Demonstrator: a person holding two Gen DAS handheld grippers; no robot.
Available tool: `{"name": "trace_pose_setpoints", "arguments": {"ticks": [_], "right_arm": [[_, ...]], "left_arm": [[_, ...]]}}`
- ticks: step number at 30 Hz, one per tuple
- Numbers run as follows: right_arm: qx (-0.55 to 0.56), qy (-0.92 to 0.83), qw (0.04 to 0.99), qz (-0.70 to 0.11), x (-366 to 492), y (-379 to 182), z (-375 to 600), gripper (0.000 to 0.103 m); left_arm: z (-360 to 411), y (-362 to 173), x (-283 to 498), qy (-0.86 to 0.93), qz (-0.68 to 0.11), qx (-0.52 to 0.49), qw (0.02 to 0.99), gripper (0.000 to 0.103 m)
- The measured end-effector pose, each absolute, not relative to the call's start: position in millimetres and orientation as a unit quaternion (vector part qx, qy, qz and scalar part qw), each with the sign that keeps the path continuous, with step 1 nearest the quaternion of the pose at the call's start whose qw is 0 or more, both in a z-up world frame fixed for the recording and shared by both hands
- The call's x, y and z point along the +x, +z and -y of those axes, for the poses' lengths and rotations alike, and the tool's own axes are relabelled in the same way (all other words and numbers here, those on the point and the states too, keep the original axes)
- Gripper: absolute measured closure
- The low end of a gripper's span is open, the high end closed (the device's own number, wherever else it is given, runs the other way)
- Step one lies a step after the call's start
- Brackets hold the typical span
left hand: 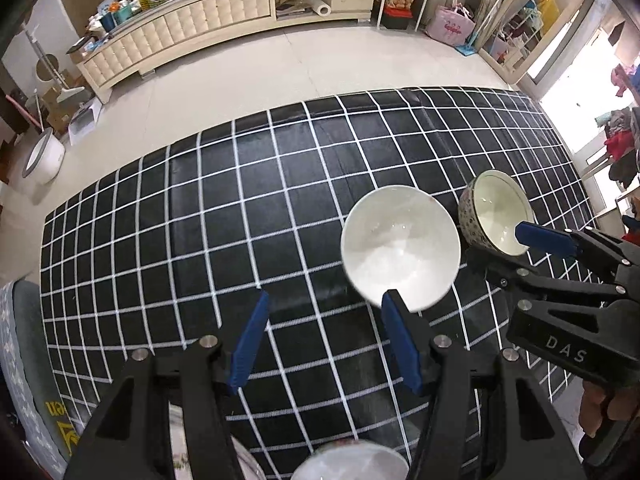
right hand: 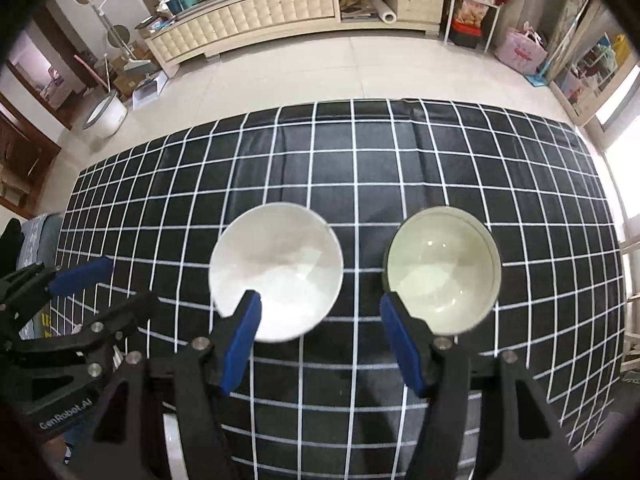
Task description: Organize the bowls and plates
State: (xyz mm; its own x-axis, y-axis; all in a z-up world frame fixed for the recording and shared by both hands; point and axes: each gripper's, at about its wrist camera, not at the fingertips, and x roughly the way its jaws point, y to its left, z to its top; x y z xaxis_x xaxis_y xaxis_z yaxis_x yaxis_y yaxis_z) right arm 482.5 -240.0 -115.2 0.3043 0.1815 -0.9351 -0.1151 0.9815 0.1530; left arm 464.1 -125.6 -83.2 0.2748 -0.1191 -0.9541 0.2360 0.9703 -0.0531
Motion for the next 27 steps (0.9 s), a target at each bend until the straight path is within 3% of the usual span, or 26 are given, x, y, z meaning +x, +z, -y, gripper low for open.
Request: {"name": "trace_pose_setpoints", "arguments": {"ticks": [3, 6, 10, 17, 18, 20, 27], "right_arm": [[0.030, 0.100, 0.800, -0.590, 489.6, -126.0, 238.2, 0.046], [0.032, 0.097, 0.797, -0.596, 497.8, -135.1, 238.9, 0.055], [0.035, 0.111, 0.785, -0.608, 504.1, -147.4, 238.0, 0.075], [0.026, 0.093, 0.776, -0.623, 510.0, -163.3, 241.6, 0.075], [0.025, 0.093, 0.775, -0.624, 509.2, -165.5, 241.4, 0.077], [0.028, 0.102, 0.769, -0.630, 508.7, -170.2, 241.3, 0.089], [0.027, 0.103, 0.771, -0.628, 507.6, -173.2, 241.7, 0.090]], "left_arm": [[131.8, -97.4, 474.5, -0.113, -0.595, 0.054, 0.794, 0.049], [138.6, -110.8, 482.1, -0.122, -0.601, 0.061, 0.787, 0.063], [144.1, -124.2, 488.2, -0.123, -0.606, 0.064, 0.783, 0.066], [146.9, -145.1, 498.4, -0.119, -0.620, 0.072, 0.772, 0.078], [147.2, -148.7, 499.0, -0.123, -0.622, 0.072, 0.770, 0.080], [149.7, -151.1, 498.2, -0.131, -0.622, 0.076, 0.768, 0.083], [158.9, -158.3, 496.7, -0.140, -0.623, 0.089, 0.765, 0.091]]}}
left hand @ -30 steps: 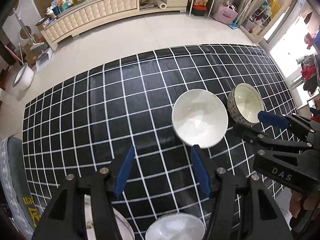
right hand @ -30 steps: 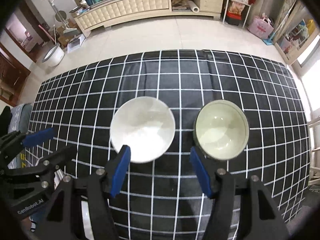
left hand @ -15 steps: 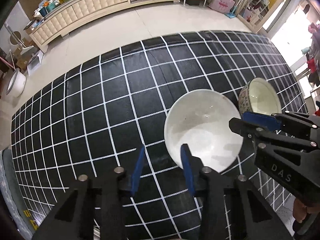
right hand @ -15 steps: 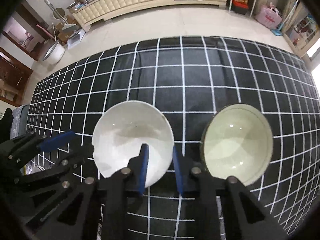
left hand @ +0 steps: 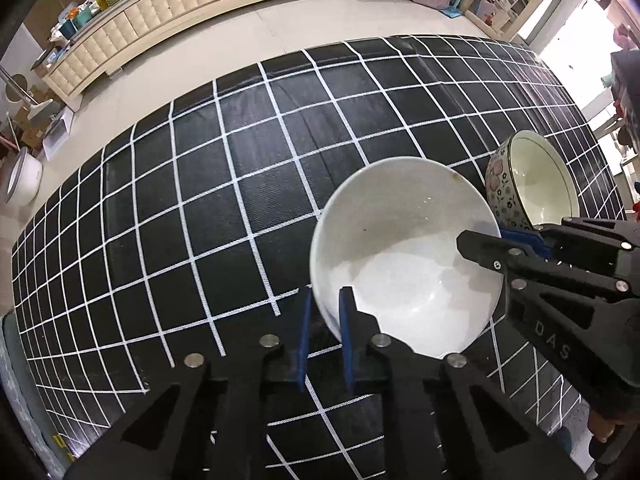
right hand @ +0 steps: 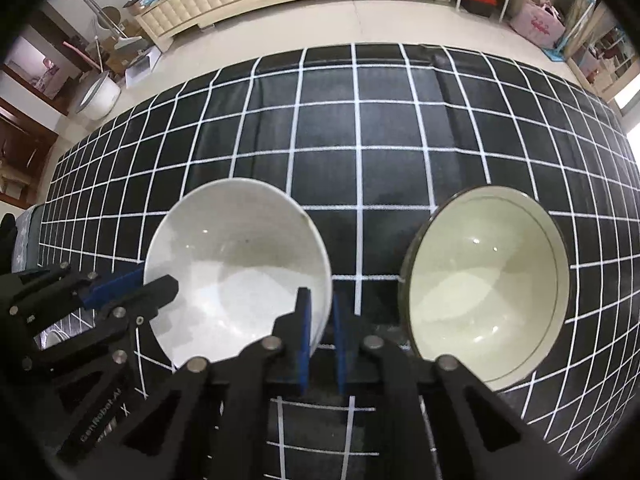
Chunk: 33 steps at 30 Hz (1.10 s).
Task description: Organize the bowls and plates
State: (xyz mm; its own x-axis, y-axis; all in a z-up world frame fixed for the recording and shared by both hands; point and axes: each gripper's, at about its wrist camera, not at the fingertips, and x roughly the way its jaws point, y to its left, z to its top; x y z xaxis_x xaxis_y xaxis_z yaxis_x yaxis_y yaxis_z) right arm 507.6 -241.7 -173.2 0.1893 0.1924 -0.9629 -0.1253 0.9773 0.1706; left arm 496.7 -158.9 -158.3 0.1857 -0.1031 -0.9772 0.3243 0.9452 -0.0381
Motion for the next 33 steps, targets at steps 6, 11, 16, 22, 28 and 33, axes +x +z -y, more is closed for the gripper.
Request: {"name": "trace_pose_setpoints", "arguments": {"ticks": [6, 11, 16, 22, 28, 33], "right_arm": [[0.031, 0.098, 0.773, -0.626, 506.2, -172.8, 241.8, 0.091], [0.034, 0.100, 0.778, -0.619, 505.0, -171.2, 237.6, 0.091], [0.061, 0.105, 0.771, -0.626, 501.2, -168.6, 239.9, 0.092], [0.066, 0.107, 0.776, -0.617, 481.1, -146.9, 237.7, 0.092], [0.080, 0.120, 0.786, -0.601, 460.5, -111.4, 233.0, 0.092], [0.073, 0.128, 0.795, -0.588, 439.1, -90.7, 223.6, 0.092]], "left_arm": [[166.3, -166.7, 496.2, -0.129, -0.615, 0.104, 0.771, 0.092], [168.0, -167.7, 493.4, -0.127, -0.614, 0.115, 0.771, 0.092], [162.5, -166.5, 489.1, -0.128, -0.619, 0.108, 0.767, 0.092], [158.0, -141.8, 474.4, -0.130, -0.605, 0.121, 0.776, 0.092], [147.3, -108.1, 451.0, -0.133, -0.590, 0.132, 0.786, 0.092], [132.2, -82.5, 427.5, -0.129, -0.577, 0.131, 0.796, 0.092]]}}
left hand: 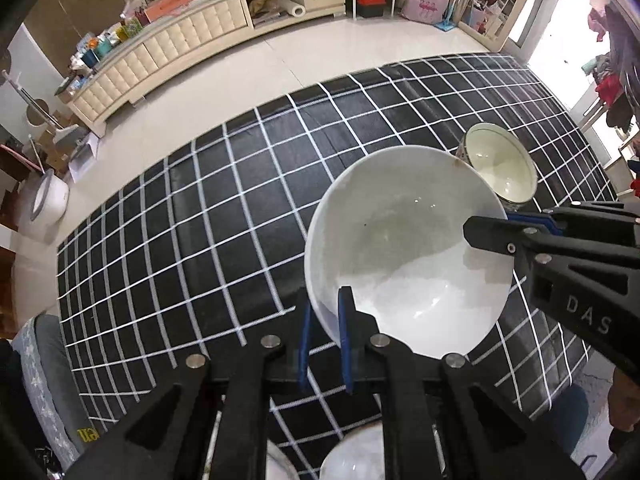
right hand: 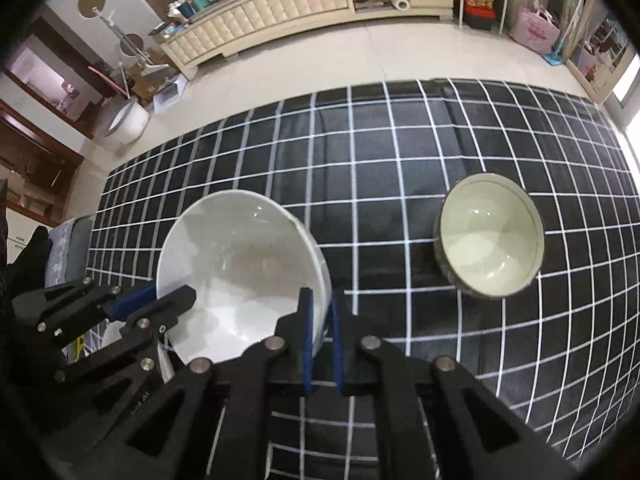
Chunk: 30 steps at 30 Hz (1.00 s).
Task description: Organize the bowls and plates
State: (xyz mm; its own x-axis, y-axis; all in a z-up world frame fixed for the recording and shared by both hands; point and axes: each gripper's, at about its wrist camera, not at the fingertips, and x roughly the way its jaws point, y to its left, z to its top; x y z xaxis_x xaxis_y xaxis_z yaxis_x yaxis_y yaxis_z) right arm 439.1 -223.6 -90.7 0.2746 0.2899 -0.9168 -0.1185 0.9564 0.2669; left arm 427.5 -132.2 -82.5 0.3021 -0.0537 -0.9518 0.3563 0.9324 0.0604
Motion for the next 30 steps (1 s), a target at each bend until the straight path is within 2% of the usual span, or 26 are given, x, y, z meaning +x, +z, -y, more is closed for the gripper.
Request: {"name": "trace_pose_setpoints", "arguments": {"ticks": [10, 20, 30], "right_arm": [[0.066, 0.138, 0.796, -0.586, 375.8, -80.5, 197.0, 0.092], [0.059, 0.146, 0.785, -0.600, 328.8, -93.9, 176.1, 0.092], [0.058, 0.144, 0.776, -0.611, 302.2, -111.9, 169.3, 0.092]], "left_arm": [[100.8, -64.6, 356.1, -0.117, -0.571, 0.117, 0.804, 0.092], [78.4, -82.0, 293.7, -0.111, -0.583, 0.108, 0.797, 0.092], [75.2, -99.5, 267.1, -0.108, -0.594, 0.106, 0.790, 0.092]]}}
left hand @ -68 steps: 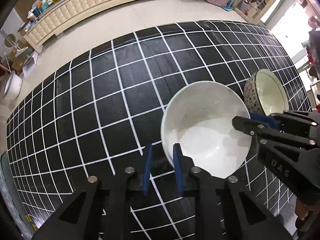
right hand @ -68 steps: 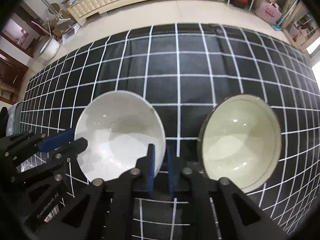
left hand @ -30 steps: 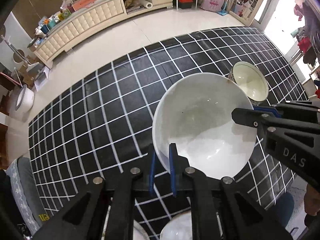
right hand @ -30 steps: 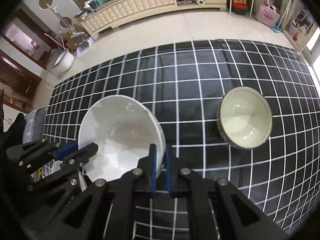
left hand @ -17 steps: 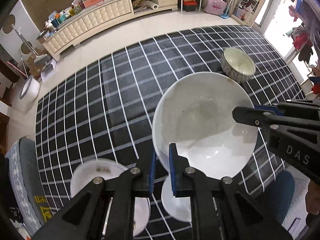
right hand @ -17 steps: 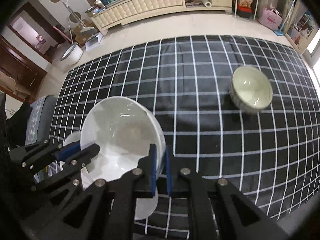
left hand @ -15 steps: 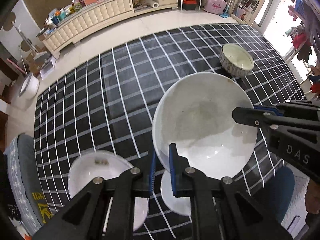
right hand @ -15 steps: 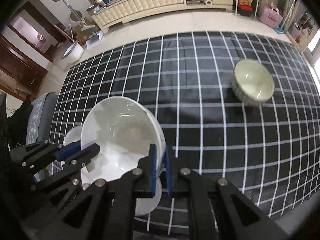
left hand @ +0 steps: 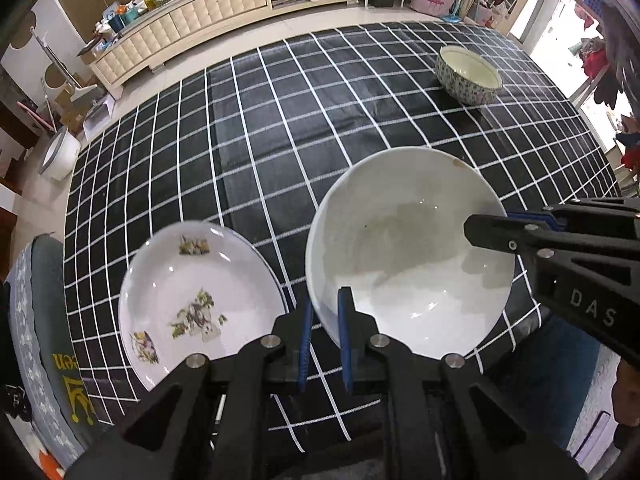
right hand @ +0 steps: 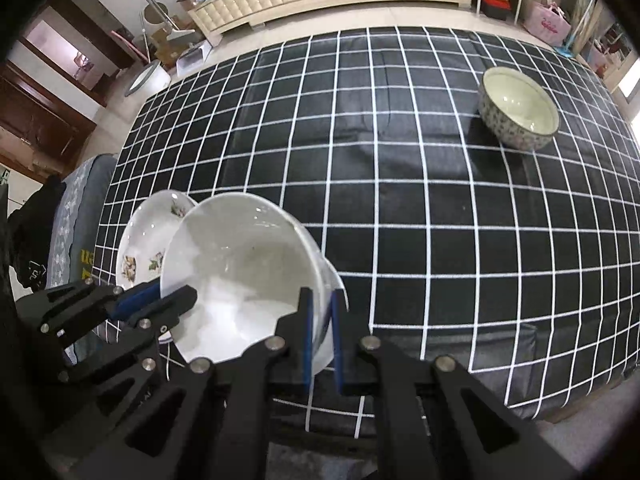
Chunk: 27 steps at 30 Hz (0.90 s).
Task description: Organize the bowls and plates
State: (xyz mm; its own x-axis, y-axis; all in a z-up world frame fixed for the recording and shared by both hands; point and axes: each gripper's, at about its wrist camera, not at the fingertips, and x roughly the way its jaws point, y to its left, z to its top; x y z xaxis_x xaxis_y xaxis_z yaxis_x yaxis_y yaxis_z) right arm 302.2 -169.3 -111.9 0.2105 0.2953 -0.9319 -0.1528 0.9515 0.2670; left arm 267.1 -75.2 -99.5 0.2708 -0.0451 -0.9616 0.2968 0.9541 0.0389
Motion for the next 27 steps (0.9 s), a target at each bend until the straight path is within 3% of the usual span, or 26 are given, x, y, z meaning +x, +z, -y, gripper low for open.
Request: {"name": "trace_pose_setpoints", "arguments": {"ticks": [27], "right_arm": [[0.028, 0.137, 0.759, -0.636, 294.7, -150.8, 158.8, 0.092]], "left_arm": [[78.5, -137.0, 264.4, -0.106, -0.620, 0.123, 0.767, 0.092]]}}
